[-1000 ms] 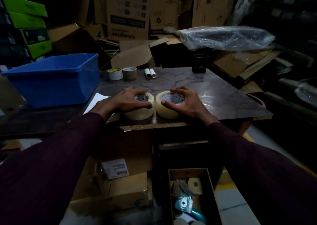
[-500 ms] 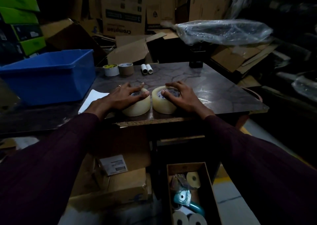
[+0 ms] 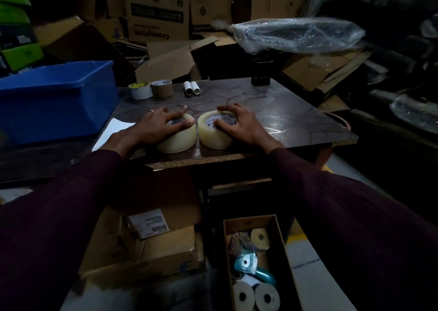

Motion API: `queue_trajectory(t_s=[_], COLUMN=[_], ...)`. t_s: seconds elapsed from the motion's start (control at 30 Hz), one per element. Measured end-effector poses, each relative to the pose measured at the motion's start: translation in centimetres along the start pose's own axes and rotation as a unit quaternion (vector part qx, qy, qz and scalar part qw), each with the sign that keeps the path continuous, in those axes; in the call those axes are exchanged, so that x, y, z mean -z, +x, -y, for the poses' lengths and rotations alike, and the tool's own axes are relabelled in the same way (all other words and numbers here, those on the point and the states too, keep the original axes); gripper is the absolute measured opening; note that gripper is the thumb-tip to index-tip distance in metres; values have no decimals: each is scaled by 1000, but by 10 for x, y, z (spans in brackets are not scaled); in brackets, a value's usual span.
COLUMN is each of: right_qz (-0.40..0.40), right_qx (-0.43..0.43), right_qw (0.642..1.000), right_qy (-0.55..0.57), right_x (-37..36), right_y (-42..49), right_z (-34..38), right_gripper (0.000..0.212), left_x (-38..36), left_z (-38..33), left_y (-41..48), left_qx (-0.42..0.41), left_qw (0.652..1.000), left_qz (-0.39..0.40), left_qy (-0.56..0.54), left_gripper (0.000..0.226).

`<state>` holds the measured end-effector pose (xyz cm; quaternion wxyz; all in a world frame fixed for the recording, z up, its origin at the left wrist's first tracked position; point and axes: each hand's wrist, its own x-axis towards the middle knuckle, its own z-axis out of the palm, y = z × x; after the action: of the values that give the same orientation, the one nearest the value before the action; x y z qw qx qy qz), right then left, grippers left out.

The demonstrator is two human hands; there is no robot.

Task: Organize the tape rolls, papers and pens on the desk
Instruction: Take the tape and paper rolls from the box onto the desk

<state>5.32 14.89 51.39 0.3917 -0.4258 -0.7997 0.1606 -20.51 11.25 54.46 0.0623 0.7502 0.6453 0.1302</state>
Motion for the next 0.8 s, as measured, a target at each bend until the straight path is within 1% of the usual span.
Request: queue_trajectory(t_s=[0.07,0.17,0.23,0.27,0.3,0.33,0.37,0.4,0.47,0.5,0.53,0.57,0.63,0.7,0.73,0.8], right_qz=[1,-1,-6,-26,-61,-111,-172,-233,-331,-357,-374,-381,-359,-303,-269,-191], right_qx=[1,8,6,8,13,17,20,25,32,24,10,-7,-57,-132,-169,-248], right_qw=[1000,1000,1000,1000,998,994,985,972,943,934,927,924,931,944,948,949], right_qy=[0,4,-3,-10,-13,-8,6,23,18,6,-7,-16,-18,3,19,43], right_x=[-1,-2,-1,0,1,3,6,9,11,11,9,5,-5,-21,-31,-48], right_y=[1,2,-1,-2,-5,-9,-16,-27,-59,-81,-106,-132,-185,-230,-250,-285], right_z=[-1,-3,-2,1,5,9,12,13,9,2,-8,-20,-49,-81,-97,-123], right_gripper=[56,67,68,67,63,55,46,37,29,29,30,29,27,28,32,42], left_x=[-1,0,5,9,11,12,12,9,-7,-22,-41,-66,-127,-196,-231,-296], left_z=[1,1,1,0,-2,-9,-20,-34,-64,-79,-95,-107,-124,-133,-135,-131], left_y=[0,1,3,2,0,-4,-10,-22,-54,-75,-97,-116,-144,-156,-160,-160], left_qx=[-4,8,15,13,4,-20,-58,-102,-169,-189,-201,-208,-193,-137,-101,-57], left_qw=[1000,1000,1000,999,999,999,994,982,935,914,902,897,911,934,942,941], left_qz=[-4,3,25,22,1,-39,-87,-143,-273,-317,-338,-336,-268,-162,-108,-24], left_qy=[-4,-15,6,28,35,20,-20,-72,-152,-168,-179,-197,-246,-286,-301,-332], left_gripper=[89,78,85,90,93,96,97,91,58,43,36,32,28,27,28,31])
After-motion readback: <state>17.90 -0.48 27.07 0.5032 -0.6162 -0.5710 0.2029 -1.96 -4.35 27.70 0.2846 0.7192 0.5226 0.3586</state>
